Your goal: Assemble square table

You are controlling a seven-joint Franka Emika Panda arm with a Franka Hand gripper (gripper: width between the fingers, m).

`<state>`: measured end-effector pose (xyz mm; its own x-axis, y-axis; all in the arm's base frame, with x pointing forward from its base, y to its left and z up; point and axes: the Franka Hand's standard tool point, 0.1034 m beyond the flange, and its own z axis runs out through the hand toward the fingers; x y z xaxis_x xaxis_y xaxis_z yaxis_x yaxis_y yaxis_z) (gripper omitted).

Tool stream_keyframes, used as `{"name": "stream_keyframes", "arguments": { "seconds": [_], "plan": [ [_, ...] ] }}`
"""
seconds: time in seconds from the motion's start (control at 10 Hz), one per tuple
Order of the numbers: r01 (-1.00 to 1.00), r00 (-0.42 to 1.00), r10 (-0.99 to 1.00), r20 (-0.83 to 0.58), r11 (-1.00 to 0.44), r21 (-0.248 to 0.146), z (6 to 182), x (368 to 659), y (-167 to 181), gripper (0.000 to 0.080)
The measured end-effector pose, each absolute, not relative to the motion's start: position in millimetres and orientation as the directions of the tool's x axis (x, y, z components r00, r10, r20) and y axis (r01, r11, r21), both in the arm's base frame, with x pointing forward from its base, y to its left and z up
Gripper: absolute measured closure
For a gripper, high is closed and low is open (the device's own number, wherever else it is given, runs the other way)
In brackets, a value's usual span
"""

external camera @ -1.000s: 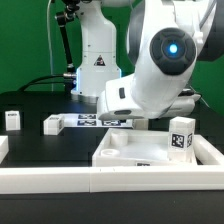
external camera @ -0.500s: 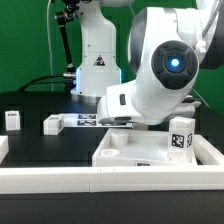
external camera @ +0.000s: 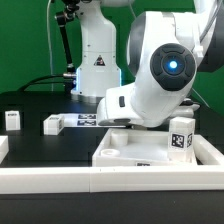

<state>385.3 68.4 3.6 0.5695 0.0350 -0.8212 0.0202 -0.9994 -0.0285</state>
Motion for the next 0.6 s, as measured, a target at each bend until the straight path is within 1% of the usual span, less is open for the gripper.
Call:
{"name": "stream_keyframes", "arguments": {
  "seconds": [0.1,0.6],
  "plan": [
    [0.019,0.570,0.034,-0.821,-0.999,-0.028,3.6,385.4,67.9,0.0509],
    [0.003,0.571,0.021,-0.821,-1.000,-0.024,5.3,387.5,62.5,0.0509]
  ]
}}
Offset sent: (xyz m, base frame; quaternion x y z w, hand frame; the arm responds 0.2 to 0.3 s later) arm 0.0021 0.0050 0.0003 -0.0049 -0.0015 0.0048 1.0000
